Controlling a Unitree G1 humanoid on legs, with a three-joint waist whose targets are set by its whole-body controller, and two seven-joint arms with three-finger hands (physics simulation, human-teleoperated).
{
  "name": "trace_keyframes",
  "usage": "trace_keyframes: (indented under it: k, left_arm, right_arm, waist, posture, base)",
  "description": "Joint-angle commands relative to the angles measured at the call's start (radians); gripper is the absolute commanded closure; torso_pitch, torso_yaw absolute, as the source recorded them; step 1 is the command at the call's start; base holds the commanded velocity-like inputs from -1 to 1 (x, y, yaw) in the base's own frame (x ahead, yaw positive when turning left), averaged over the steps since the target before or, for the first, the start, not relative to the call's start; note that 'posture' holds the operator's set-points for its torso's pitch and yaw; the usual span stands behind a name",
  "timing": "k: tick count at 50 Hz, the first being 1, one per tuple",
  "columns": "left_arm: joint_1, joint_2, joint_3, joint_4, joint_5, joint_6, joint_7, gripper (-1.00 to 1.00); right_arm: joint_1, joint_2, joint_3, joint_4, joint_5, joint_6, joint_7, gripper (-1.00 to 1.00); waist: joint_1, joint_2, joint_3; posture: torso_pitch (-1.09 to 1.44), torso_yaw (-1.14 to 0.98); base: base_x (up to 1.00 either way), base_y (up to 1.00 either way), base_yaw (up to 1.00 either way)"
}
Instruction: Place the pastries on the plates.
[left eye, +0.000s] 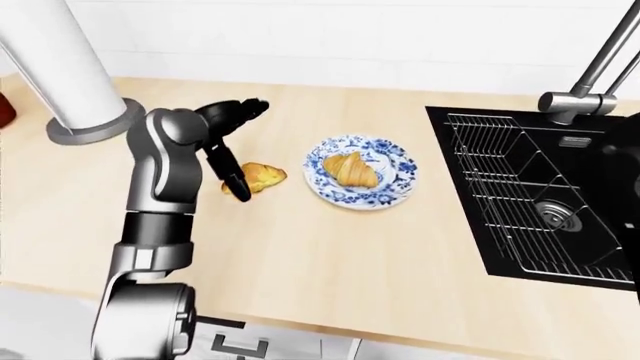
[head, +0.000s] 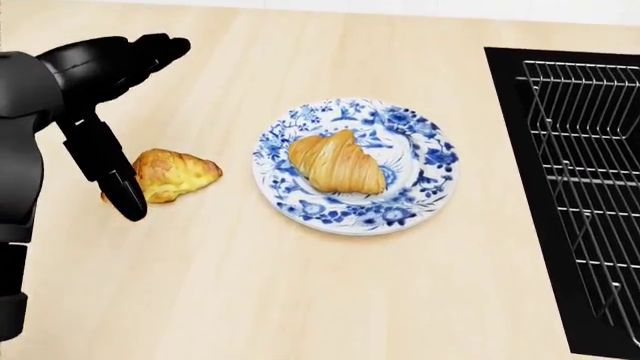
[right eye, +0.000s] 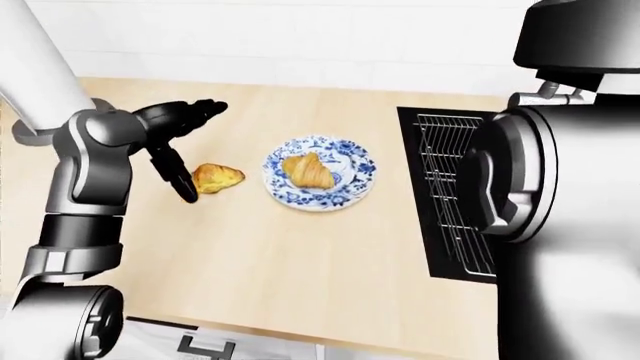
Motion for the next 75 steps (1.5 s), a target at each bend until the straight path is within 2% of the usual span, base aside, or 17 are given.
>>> trace_keyframes:
  k: [1,23,27,29,31,38,50,63,64,75]
  left_arm:
    - [-0.04,0.008,0.016,-0.033,0.003,-0.022,0.027,-1.0]
    - [0.044,-0.031,0.011,-0.042,0.01,-0.035,0.06,-0.99]
    - [0.045,-0.035,0.01,-0.034,0.009,-0.04,0.069,-0.91]
    - [0.047,-0.036,0.01,-0.032,0.009,-0.041,0.071,-0.77]
    - [0.052,-0.034,0.008,-0.021,0.011,-0.051,0.082,-0.77]
    - [0.053,-0.035,0.007,-0.014,0.014,-0.056,0.085,-0.55]
    - [0.068,-0.034,0.002,-0.028,0.034,-0.07,0.08,-0.38]
    - [0.184,-0.037,0.011,-0.195,0.094,-0.066,0.046,-0.19]
    - [0.196,-0.038,0.013,-0.216,0.099,-0.062,0.04,-0.11]
    - [0.244,-0.042,0.026,-0.306,0.141,-0.064,0.02,0.23]
  right_arm:
    - [-0.031,-0.008,0.002,-0.024,-0.002,-0.031,-0.005,-1.0]
    - [-0.026,-0.009,-0.02,-0.07,0.063,-0.03,-0.042,-1.0]
    - [-0.024,-0.012,-0.016,-0.072,0.072,-0.031,-0.047,-1.0]
    - [-0.018,-0.014,-0.017,-0.082,0.077,-0.024,-0.048,-1.0]
    - [-0.017,-0.015,-0.017,-0.089,0.082,-0.021,-0.048,-1.0]
    - [-0.012,-0.02,-0.015,-0.098,0.091,-0.015,-0.055,-1.0]
    - [-0.02,-0.016,-0.015,-0.077,0.1,-0.026,-0.069,-1.0]
    - [-0.022,-0.017,-0.012,-0.082,0.102,-0.021,-0.067,-1.0]
    - [-0.021,-0.017,-0.014,-0.084,0.103,-0.019,-0.069,-1.0]
    - [-0.009,-0.019,-0.016,-0.107,0.111,-0.006,-0.073,-1.0]
  waist:
    - [0.0,0.001,-0.029]
    - [0.0,0.001,-0.032]
    - [0.0,0.001,-0.033]
    - [0.0,0.0,-0.033]
    - [0.001,0.0,-0.033]
    - [0.001,0.0,-0.034]
    - [0.0,0.002,-0.035]
    - [-0.004,0.005,-0.036]
    - [-0.004,0.006,-0.036]
    - [-0.005,0.008,-0.037]
  posture:
    - [-0.12,0.0]
    - [-0.12,0.0]
    - [-0.12,0.0]
    - [-0.12,0.0]
    - [-0.12,0.0]
    - [-0.12,0.0]
    - [-0.12,0.0]
    - [-0.12,0.0]
    - [-0.12,0.0]
    - [-0.12,0.0]
  base:
    - [0.0,0.0,0.0]
    - [0.0,0.0,0.0]
    - [0.0,0.0,0.0]
    - [0.0,0.0,0.0]
    - [0.0,0.0,0.0]
    - [0.0,0.0,0.0]
    - [0.0,0.0,0.0]
    - [0.0,0.0,0.0]
    - [0.0,0.0,0.0]
    - [0.0,0.0,0.0]
